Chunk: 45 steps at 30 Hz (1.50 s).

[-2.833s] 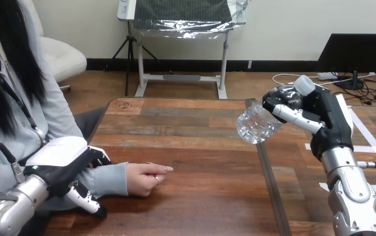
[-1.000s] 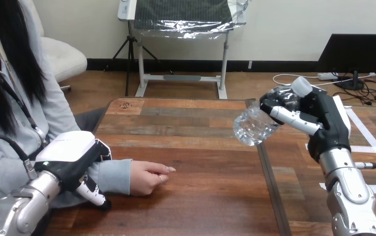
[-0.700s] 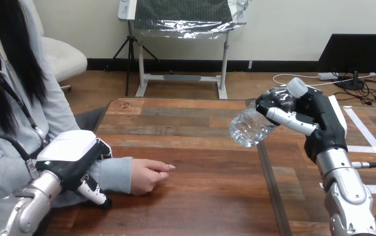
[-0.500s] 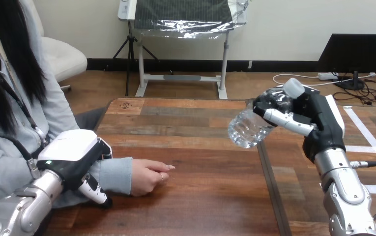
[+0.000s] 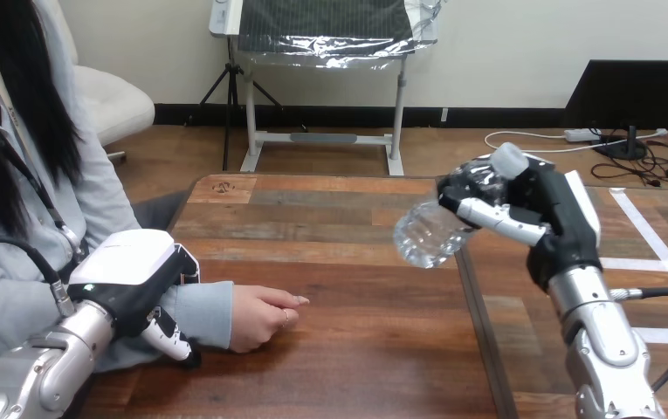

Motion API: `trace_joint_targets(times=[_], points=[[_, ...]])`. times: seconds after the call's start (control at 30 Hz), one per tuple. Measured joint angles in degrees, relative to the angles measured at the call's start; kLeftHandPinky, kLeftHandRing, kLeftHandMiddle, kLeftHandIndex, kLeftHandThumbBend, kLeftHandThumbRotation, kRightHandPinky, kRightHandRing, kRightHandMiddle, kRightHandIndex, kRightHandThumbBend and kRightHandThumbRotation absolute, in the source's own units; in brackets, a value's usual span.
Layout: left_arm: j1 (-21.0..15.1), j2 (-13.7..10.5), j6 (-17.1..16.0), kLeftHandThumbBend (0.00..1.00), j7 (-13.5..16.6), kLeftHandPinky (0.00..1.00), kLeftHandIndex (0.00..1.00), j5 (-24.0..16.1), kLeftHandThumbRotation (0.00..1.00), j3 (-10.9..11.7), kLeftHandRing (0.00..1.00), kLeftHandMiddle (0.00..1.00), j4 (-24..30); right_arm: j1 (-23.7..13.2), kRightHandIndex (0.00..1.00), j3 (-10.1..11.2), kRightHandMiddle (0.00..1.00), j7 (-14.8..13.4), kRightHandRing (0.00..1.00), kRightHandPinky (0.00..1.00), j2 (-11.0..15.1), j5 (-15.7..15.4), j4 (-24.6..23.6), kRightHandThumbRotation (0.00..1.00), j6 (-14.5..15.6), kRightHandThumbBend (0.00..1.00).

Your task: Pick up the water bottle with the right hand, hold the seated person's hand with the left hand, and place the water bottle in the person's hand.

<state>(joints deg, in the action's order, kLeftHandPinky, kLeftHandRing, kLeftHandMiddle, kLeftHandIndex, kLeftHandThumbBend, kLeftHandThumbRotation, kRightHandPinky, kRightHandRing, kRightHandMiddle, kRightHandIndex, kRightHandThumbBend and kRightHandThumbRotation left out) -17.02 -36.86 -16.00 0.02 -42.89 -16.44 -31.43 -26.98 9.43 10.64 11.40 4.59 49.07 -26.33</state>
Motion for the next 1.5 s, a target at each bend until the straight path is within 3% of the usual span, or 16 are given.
trace_joint_targets(times=[0.5, 0.83, 1.5], points=[[0.0, 0.0, 0.5, 0.83, -0.3, 0.16, 0.33, 0.0, 0.00, -0.2, 0.23, 0.30, 0.5, 0.0, 0.46, -0.8, 0.48, 1.6, 0.40, 0.34, -1.1, -0.1, 2.1, 0.00, -1.6, 0.70], [0.1, -0.1, 1.3, 0.83, -2.5, 0.18, 0.36, 0.5, 0.00, -0.2, 0.25, 0.33, 2.1, 0.0, 0.46, -1.8, 0.48, 2.1, 0.41, 0.35, -1.1, -0.9, 4.1, 0.00, -3.3, 0.72], [0.7, -0.1, 1.2, 0.83, -5.1, 0.18, 0.28, 3.1, 0.00, -0.2, 0.23, 0.29, 4.9, -0.1, 0.47, -2.9, 0.49, 2.6, 0.42, 0.36, -2.4, -2.1, 8.9, 0.00, -3.9, 0.75]])
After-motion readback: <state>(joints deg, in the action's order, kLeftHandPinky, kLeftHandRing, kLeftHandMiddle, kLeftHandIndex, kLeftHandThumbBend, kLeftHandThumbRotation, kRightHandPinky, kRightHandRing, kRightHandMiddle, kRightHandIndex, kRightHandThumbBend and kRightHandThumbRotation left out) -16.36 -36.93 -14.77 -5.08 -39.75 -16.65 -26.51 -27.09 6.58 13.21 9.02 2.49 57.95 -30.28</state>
